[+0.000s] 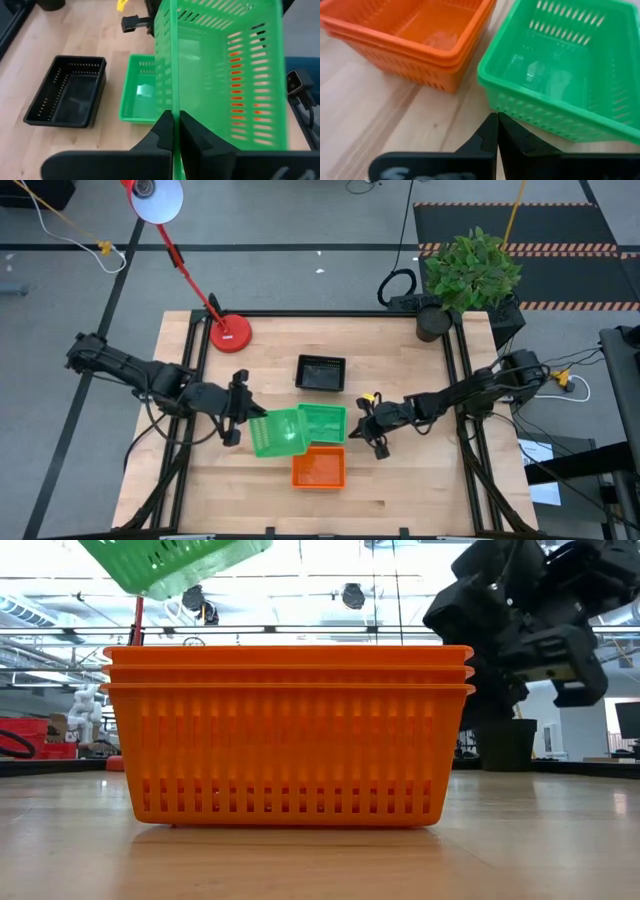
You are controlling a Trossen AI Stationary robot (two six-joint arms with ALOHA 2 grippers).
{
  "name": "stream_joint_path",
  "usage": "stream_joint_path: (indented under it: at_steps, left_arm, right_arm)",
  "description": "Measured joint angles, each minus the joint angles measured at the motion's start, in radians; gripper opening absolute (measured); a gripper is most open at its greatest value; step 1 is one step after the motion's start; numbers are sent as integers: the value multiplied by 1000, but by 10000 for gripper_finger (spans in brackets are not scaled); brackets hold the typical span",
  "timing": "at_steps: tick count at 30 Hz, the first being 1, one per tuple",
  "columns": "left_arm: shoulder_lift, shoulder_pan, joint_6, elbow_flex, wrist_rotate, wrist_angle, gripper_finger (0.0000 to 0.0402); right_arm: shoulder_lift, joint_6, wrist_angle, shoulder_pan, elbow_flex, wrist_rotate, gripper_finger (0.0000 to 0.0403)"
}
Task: Stack baskets by color
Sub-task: Stack the bottom green bin top of the top green bin
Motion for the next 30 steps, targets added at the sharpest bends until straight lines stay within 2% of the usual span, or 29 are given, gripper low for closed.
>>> stream_joint_path:
  at_steps: [8, 11, 16, 23, 30]
  left_arm:
    - [38, 47, 57, 0, 39, 43, 8]
    - [48, 59, 72, 0, 64, 69, 7]
    - [57, 67, 90, 0, 66, 89, 14]
    - [57, 66, 110, 0, 66, 117, 9]
    - [68, 66, 104, 0, 66, 113, 7]
  right_arm:
    - [56, 0, 144, -5, 0, 6, 0]
    - [60, 1, 141, -14, 0, 8, 0]
    - [59, 5, 148, -27, 0, 101, 0]
    - [59, 16, 150, -40, 0, 163, 0]
    - [21, 24, 127, -32, 0, 158, 0]
